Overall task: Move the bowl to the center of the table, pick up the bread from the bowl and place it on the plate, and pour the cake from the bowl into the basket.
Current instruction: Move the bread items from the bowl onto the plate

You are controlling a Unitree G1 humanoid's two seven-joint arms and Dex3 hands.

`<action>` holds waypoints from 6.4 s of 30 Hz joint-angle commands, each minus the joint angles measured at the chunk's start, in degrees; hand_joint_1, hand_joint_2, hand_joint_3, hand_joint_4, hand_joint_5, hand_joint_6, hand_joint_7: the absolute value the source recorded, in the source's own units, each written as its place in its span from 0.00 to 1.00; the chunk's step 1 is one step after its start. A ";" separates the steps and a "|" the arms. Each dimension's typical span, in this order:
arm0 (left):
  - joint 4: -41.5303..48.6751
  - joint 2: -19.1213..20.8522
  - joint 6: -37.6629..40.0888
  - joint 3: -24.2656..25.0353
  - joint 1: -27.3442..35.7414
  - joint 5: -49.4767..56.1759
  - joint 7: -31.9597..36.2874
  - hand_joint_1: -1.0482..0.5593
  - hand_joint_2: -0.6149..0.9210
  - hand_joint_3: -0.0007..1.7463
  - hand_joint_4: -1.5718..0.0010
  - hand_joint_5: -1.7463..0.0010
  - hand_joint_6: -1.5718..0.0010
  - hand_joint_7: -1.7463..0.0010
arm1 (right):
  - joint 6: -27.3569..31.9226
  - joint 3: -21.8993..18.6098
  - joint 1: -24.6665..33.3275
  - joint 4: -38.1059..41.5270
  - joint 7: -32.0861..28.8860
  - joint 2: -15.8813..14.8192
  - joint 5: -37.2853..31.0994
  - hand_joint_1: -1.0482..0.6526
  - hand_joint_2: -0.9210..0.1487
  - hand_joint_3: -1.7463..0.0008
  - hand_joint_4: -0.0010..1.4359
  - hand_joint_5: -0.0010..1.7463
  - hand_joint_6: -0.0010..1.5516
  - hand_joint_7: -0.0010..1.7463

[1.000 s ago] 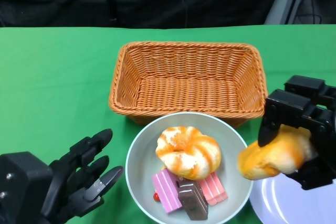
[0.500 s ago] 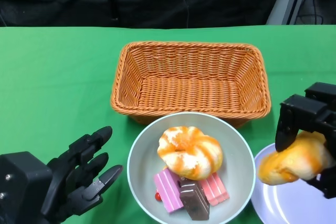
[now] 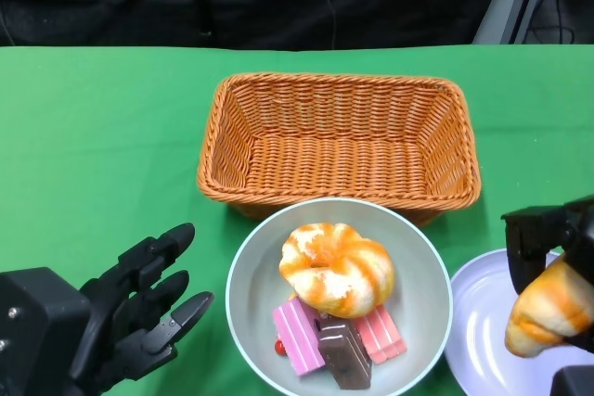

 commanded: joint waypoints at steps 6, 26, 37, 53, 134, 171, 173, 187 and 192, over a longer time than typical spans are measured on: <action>-0.36 1.10 -0.03 0.68 -0.07 -0.01 -0.57 0.27 1.00 0.22 0.92 0.90 0.87 1.00 | 4.88 3.73 -3.10 6.19 8.29 -6.27 -4.19 0.54 0.13 0.66 0.54 1.00 0.50 0.79; -2.02 1.16 0.22 0.94 1.87 -0.73 -0.75 0.25 1.00 0.20 0.91 0.90 0.87 1.00 | 8.14 11.05 -4.86 19.63 3.01 -8.10 -8.37 0.24 0.00 0.91 0.05 0.08 0.10 0.01; -1.72 2.02 -0.45 1.59 1.90 -1.08 -1.43 0.25 1.00 0.21 0.92 0.90 0.87 1.00 | 11.04 11.39 -2.92 14.77 2.05 -6.66 -9.24 0.13 0.00 0.92 0.00 0.00 0.01 0.00; -2.10 2.08 0.06 1.50 1.83 -0.65 -1.57 0.25 1.00 0.21 0.92 0.90 0.88 1.00 | 3.04 6.76 2.38 -0.25 -10.01 -2.54 -2.27 0.21 0.01 0.98 0.07 0.04 0.07 0.03; -7.52 0.13 3.13 -0.49 3.99 1.37 0.03 0.24 1.00 0.20 0.91 0.91 0.87 1.00 | -17.14 32.38 -27.26 53.41 -40.85 10.68 -10.70 0.53 0.02 0.99 0.71 0.51 0.79 0.06; -4.96 1.73 2.50 -0.11 2.28 1.40 -1.05 0.25 1.00 0.20 0.91 0.91 0.87 1.00 | -30.61 22.40 -15.23 24.68 -46.44 10.20 -1.00 0.54 0.63 0.14 0.73 1.00 0.51 1.00; -4.87 1.84 2.50 0.02 2.20 1.23 -1.17 0.25 1.00 0.20 0.91 0.91 0.87 1.00 | -30.20 21.33 -14.54 22.72 -45.34 10.33 -0.24 0.53 0.62 0.12 0.73 1.00 0.51 1.00; -4.46 1.71 2.67 0.13 1.60 1.08 -1.23 0.24 1.00 0.20 0.90 0.91 0.87 1.00 | -27.47 10.92 -9.81 14.50 -39.00 8.48 2.72 0.53 0.74 0.00 0.75 1.00 0.54 1.00; -4.22 1.44 2.50 0.48 1.61 0.59 -1.42 0.24 1.00 0.20 0.90 0.91 0.87 1.00 | -23.53 7.40 -6.54 9.93 -35.43 8.30 1.53 0.56 0.83 0.01 0.76 1.00 0.56 1.00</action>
